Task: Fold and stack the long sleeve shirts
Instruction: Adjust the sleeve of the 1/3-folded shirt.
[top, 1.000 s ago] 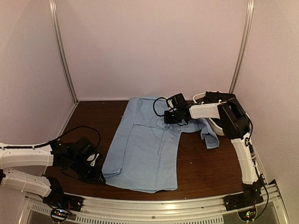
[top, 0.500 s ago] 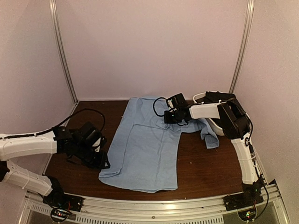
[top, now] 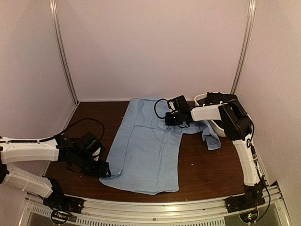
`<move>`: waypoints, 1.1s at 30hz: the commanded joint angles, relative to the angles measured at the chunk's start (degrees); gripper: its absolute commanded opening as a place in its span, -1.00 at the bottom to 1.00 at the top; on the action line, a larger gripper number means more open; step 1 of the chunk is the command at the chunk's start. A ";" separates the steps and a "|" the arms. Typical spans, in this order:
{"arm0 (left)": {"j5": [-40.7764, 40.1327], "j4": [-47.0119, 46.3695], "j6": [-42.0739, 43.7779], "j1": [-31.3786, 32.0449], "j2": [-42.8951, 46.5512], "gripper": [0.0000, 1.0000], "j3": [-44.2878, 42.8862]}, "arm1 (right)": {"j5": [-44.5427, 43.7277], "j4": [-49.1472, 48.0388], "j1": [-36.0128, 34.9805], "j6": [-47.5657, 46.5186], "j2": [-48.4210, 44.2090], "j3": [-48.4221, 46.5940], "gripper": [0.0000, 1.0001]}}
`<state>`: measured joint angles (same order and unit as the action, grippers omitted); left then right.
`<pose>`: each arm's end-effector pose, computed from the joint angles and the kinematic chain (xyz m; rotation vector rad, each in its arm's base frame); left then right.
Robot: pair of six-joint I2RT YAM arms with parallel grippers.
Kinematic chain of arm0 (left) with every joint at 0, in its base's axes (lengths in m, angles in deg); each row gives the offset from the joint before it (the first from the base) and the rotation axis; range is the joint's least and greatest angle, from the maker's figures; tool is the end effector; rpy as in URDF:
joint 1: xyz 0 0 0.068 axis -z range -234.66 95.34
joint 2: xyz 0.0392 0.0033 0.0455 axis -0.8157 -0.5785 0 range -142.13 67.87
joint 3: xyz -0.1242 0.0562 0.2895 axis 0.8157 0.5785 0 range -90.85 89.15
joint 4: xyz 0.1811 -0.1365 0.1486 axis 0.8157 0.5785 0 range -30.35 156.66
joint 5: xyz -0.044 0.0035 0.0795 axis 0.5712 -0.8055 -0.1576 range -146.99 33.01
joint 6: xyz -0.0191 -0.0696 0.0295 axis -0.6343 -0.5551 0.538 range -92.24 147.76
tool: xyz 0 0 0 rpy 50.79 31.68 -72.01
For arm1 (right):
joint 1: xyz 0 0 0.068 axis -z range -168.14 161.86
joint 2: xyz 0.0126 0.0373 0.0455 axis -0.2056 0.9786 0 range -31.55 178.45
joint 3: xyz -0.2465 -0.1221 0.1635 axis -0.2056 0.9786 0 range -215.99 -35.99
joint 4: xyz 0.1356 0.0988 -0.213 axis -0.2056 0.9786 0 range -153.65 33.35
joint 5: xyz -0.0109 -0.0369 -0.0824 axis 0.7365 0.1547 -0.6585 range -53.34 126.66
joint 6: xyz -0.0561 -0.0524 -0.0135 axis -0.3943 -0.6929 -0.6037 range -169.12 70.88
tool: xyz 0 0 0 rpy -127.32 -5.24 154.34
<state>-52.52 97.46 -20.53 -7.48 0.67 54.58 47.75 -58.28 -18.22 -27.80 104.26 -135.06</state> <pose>0.1276 -0.1453 0.1821 -0.0089 2.9353 -0.4516 0.5023 0.3059 0.1333 -0.2848 2.3694 0.6679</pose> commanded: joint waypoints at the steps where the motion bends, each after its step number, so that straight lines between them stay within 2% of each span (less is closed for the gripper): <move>1: 1.21 -4.69 0.37 -0.30 -0.06 0.40 1.83 | 1.33 1.86 0.12 0.50 0.37 1.51 -1.00; 6: 2.31 -8.95 -0.61 -0.14 -0.96 0.39 4.86 | 1.85 1.45 0.11 0.65 0.81 1.57 -1.00; 8: 3.59 -9.10 -1.43 0.28 -0.62 0.26 5.09 | 1.95 1.44 0.14 0.57 0.93 1.66 -1.00; 9: 4.03 -8.56 -1.98 0.61 -0.13 0.16 4.73 | 1.94 1.47 0.12 0.50 0.95 1.66 -1.00; 14: 4.06 -1.35 -3.70 0.88 3.25 -0.72 -0.17 | 1.65 1.46 0.12 0.13 1.33 1.53 -1.00; 16: 3.61 2.18 -4.02 0.89 3.64 -1.00 -3.18 | 1.59 1.46 0.12 0.12 1.60 1.30 -1.00; 24: 5.25 11.41 -6.41 0.74 2.58 -0.99 -12.23 | 1.36 1.79 0.18 0.13 2.65 1.16 -1.00; 26: 5.21 13.45 -6.80 0.72 2.35 -0.81 -13.75 | 1.22 1.91 0.21 0.00 2.72 1.31 -1.00; 28: 4.06 15.90 -6.62 0.72 2.40 -0.40 -15.95 | 1.21 2.07 0.20 -0.20 2.79 1.42 -1.00; 29: 3.30 17.04 -6.24 0.59 2.41 -0.29 -16.85 | 1.21 2.13 0.20 -0.27 2.77 1.50 -1.00; 33: 1.10 20.17 -5.03 -0.62 2.34 0.00 -19.32 | 1.36 2.16 0.21 -0.26 2.87 1.60 -1.00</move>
<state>-49.11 112.93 -26.41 -7.08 3.12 38.32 48.65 -58.76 -18.09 -27.86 104.48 -134.93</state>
